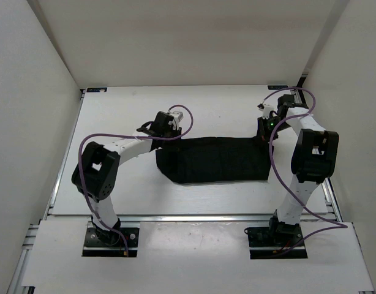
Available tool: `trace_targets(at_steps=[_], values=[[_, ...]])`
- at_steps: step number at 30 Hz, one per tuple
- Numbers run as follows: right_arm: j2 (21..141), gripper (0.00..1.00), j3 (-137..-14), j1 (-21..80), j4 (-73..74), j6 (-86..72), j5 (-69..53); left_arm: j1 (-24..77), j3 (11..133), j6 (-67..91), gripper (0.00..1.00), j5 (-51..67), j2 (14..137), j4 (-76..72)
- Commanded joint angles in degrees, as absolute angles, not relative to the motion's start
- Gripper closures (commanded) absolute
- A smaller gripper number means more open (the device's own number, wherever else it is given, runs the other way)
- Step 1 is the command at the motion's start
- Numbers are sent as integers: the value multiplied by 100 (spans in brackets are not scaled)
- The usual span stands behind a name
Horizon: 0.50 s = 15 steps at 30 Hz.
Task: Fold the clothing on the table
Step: Fold the skirt
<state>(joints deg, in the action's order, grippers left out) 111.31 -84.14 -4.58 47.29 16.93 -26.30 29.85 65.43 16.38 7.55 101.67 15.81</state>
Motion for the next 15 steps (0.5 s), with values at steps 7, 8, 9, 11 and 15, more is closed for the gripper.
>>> trace_targets(at_steps=[7, 8, 9, 11, 15], values=[[11153, 48, -8261, -405, 3718, 1275, -1029, 2672, 7040, 1530, 47, 370, 10433, 1592], [11136, 34, -8314, -387, 3683, 1248, -950, 2672, 7031, 1512, 45, 273, 10363, 1504], [11136, 26, -8436, -430, 3726, 1152, -854, 2715, 7014, 1503, 41, 81, 10180, 1372], [11084, 12, -8692, -527, 3788, 1028, -791, 2681, 6996, 1485, 35, -78, 9854, 1126], [11048, 41, -9420, -869, 4401, 1247, -2050, 2768, 7250, 1495, 27, 420, 9299, 1160]])
